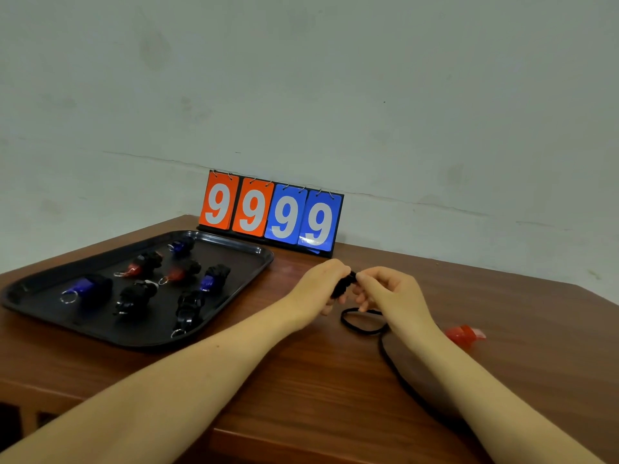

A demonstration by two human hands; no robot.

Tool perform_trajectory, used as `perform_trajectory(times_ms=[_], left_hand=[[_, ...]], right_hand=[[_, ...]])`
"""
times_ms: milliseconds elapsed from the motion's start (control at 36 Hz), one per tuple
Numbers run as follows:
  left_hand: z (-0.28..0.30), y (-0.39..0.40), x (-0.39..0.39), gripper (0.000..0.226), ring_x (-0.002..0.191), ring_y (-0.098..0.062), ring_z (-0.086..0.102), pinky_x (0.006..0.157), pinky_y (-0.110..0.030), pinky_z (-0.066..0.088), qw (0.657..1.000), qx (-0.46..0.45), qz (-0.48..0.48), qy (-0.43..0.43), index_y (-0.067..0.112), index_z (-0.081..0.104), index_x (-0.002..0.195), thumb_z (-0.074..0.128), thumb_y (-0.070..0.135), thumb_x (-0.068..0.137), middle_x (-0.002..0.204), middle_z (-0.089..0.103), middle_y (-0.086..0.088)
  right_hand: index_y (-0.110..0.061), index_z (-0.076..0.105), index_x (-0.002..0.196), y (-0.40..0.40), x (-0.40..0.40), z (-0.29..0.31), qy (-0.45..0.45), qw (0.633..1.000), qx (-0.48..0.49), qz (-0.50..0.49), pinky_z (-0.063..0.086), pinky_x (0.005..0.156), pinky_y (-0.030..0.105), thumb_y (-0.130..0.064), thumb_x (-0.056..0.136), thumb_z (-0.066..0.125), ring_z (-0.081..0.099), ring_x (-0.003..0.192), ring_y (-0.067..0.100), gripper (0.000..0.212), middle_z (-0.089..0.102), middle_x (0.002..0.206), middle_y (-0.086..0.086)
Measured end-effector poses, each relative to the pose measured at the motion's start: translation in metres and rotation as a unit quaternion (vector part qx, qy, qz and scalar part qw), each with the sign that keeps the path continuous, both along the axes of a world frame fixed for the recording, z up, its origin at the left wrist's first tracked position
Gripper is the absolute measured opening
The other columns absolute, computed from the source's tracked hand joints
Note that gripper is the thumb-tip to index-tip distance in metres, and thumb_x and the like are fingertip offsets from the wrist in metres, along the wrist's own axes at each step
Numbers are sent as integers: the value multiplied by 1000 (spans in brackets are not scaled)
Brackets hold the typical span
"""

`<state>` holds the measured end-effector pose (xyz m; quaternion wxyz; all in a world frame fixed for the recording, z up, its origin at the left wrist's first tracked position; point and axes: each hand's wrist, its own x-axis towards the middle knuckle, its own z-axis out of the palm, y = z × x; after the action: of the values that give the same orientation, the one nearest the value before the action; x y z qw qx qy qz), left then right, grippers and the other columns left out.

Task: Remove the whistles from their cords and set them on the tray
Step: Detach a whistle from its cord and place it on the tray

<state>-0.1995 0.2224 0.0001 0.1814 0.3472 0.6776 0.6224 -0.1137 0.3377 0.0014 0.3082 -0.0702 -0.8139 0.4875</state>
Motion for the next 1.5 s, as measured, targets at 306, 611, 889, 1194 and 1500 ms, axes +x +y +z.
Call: perform_trajectory(times_ms=[306,611,889,1194,1500], left_hand=[[-3,0,-1,27,50,-10,36,47,-22,28,1000,11,7,25,13,47,76,37,26,97,62,46,-2],[-4,2,4,29,46,-9,26,45,-22,19,985,107,-70,-118,12,53,78,37,28,97,60,48,1],[-5,3,7,28,43,-9,34,38,-19,25,956,154,-11,-249,18,52,123,40,29,101,69,55,-7],[45,-30,8,36,51,-11,41,45,-22,39,967,148,-23,-205,4,55,120,40,30,101,102,52,-16],[75,-153,-46,32,92,-11,56,80,-28,51,943,-197,187,191,17,53,128,40,31,102,110,58,2]], right_hand=[[-11,66,84,-6,1,0,-15,1000,-17,14,51,54,17,-11,96,52,57,50,5,19,64,65,2],[6,65,105,-5,-2,2,34,957,-259,126,51,57,21,-4,96,50,58,63,17,20,61,71,11],[-26,67,109,-7,-7,-4,-28,993,-102,62,57,83,38,-17,92,62,69,84,24,20,71,88,7],[-28,67,93,-31,-6,47,4,994,-58,92,53,79,25,-17,87,68,65,84,12,13,70,94,-1],[-7,60,114,-99,-75,56,-21,980,-193,52,52,71,23,-18,90,66,66,81,15,27,66,105,8]])
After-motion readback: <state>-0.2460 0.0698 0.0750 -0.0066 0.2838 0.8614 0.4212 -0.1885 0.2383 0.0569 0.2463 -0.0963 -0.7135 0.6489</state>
